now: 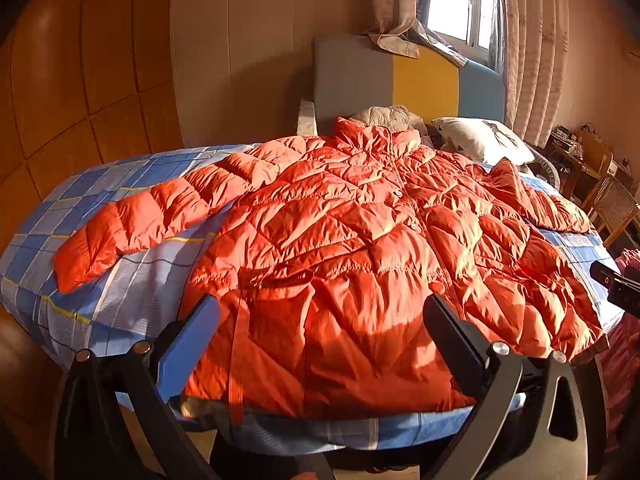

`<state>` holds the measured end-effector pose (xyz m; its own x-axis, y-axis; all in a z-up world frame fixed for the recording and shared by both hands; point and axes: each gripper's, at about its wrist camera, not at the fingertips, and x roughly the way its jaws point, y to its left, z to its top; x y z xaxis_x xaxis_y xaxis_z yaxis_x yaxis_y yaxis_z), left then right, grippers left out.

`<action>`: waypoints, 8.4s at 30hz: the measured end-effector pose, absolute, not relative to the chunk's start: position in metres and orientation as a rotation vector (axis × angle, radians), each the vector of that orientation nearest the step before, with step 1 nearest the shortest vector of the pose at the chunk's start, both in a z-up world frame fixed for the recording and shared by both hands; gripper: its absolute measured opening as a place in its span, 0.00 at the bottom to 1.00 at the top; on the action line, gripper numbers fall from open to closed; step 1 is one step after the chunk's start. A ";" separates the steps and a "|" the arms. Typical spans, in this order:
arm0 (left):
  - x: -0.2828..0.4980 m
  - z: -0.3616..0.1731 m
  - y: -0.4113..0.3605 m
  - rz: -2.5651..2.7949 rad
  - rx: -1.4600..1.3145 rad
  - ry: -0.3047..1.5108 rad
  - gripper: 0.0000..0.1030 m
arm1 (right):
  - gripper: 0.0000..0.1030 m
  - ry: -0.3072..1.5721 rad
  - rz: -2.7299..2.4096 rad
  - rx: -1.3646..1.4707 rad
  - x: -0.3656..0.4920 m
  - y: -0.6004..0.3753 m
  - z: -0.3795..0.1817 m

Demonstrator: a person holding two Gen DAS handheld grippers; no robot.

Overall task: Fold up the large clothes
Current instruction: 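Reach the right gripper to the orange sleeve cuff and grasp it, then lift the sleeve with the right gripper, lay it across the jacket body, release, then move the left gripper to the other sleeve and grasp it, then lift the sleeve with the left gripper, fold it over the jacket body, release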

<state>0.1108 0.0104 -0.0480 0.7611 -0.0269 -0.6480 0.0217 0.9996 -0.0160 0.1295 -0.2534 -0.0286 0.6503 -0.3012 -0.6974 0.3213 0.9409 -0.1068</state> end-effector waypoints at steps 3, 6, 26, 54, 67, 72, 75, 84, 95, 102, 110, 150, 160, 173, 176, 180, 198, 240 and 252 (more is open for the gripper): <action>0.131 -0.052 0.006 -0.031 -0.001 0.720 0.98 | 0.97 0.816 -0.406 0.039 0.162 -0.280 -0.038; 0.149 -0.060 0.007 -0.033 -0.009 0.752 0.98 | 0.97 0.849 -0.466 0.044 0.195 -0.309 -0.045; 0.239 -0.089 0.038 0.069 -0.014 0.805 0.98 | 0.89 1.002 -0.851 0.130 0.333 -0.512 -0.066; 0.315 -0.114 0.015 0.117 -0.046 0.883 0.98 | 0.44 1.113 -0.884 0.363 0.375 -0.652 -0.124; 0.319 -0.108 0.008 0.104 0.006 0.845 0.98 | 0.02 1.119 -0.799 -0.146 0.406 -0.601 -0.110; 0.320 -0.112 0.008 0.105 0.001 0.851 0.98 | 0.02 1.046 -0.754 -0.258 0.414 -0.579 -0.079; 0.319 -0.114 0.011 0.104 -0.014 0.858 0.98 | 0.02 1.000 -0.707 -0.316 0.422 -0.556 -0.057; 0.309 -0.109 0.017 0.075 -0.034 0.842 0.98 | 0.01 0.831 -0.460 -0.420 0.441 -0.432 0.013; 0.291 -0.099 0.040 0.059 -0.085 0.811 0.98 | 0.01 0.734 -0.210 -0.443 0.446 -0.265 0.055; 0.283 -0.099 0.056 0.052 -0.121 0.799 0.98 | 0.01 0.717 -0.070 -0.444 0.449 -0.173 0.049; 0.284 -0.104 0.080 0.047 -0.173 0.809 0.98 | 0.01 0.750 0.080 -0.428 0.459 -0.070 0.009; 0.336 -0.085 0.073 -0.008 -0.194 0.782 0.98 | 0.59 0.920 0.183 0.002 0.454 -0.100 -0.046; 0.392 -0.074 0.060 -0.097 -0.245 0.803 0.77 | 0.59 0.993 0.020 -0.044 0.441 -0.149 -0.078; 0.453 -0.085 0.023 -0.268 -0.193 0.870 0.41 | 0.59 1.030 -0.088 -0.061 0.438 -0.157 -0.093; 0.460 -0.093 0.021 -0.291 -0.194 0.887 0.21 | 0.59 1.035 -0.083 -0.067 0.437 -0.155 -0.095; 0.448 -0.094 0.030 -0.328 -0.244 0.877 0.04 | 0.59 1.026 -0.093 -0.079 0.439 -0.158 -0.094; 0.441 -0.139 0.039 -0.174 -0.168 0.963 0.08 | 0.59 1.054 -0.182 -0.057 0.456 -0.175 -0.139; 0.196 -0.106 0.299 0.578 -0.381 0.841 0.69 | 0.82 0.937 -0.242 -0.089 0.345 -0.141 -0.105; 0.208 -0.133 0.352 0.576 -0.408 0.910 0.13 | 0.82 0.946 -0.254 -0.120 0.351 -0.134 -0.109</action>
<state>0.2076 0.3519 -0.1326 0.4816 0.2911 -0.8267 -0.6232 0.7769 -0.0895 0.3506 -0.1339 -0.1087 0.5583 -0.2673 -0.7854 0.1624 0.9636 -0.2125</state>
